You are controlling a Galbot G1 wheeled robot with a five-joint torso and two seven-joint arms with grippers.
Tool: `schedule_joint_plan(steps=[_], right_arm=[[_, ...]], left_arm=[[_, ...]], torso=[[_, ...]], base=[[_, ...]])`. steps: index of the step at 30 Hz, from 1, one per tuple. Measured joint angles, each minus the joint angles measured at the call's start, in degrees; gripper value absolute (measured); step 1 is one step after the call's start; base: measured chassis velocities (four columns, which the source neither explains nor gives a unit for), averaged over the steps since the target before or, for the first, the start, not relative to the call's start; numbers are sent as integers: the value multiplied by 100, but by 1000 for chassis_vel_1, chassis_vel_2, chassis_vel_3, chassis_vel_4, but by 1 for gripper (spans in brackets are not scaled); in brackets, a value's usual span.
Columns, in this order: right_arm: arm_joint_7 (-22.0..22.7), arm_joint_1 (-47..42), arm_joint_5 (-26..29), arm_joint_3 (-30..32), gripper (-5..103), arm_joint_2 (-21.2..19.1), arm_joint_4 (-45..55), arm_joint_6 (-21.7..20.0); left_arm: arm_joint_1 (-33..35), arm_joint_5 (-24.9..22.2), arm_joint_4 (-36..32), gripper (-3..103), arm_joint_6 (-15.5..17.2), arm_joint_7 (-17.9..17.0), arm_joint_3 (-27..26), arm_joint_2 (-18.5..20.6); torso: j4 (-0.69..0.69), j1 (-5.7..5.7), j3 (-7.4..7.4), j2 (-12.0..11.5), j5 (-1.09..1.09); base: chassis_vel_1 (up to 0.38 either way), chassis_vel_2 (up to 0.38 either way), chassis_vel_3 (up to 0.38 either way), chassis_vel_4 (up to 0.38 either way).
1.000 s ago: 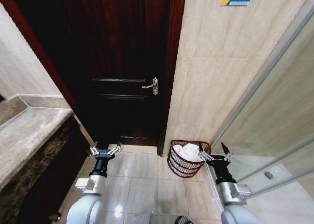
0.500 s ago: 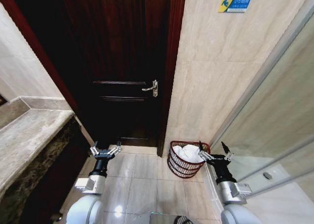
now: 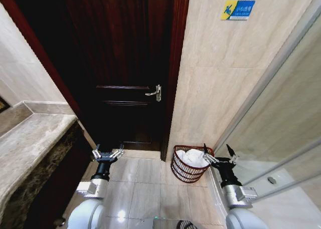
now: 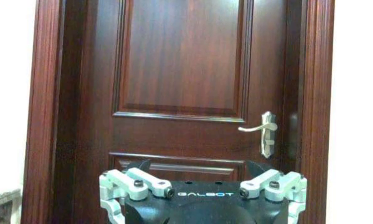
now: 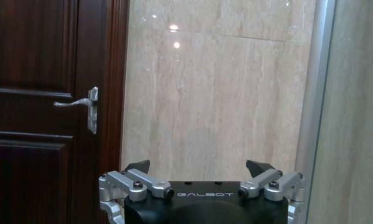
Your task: Discard the used towel into the hamper.
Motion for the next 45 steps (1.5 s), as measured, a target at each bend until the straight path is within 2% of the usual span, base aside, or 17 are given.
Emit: schedule_joint_plan(steps=[16,21,33,45], right_arm=[[6,-2,0,6,100,1,47,-48],[8,7,-16,7,100,0,47,-77],[13,53,-51,-14,100,-7,60,-182],[12,36,-31,7,100,-26,64,-192]], left_arm=[[10,0,-11,100,-33,-4,12,-6],[-27,-131,93,100,-321,-126,44,-15],[-11,-166,107,100,-335,-130,23,-28],[23,-111,62,100,-135,-131,19,-62]], torso=[[0,232,272,505,0],[0,293,335,629,0],[0,292,331,623,0],[0,276,312,589,0]], base=[[0,0,0,0],[0,0,0,0],[0,0,0,0],[0,0,0,0]])
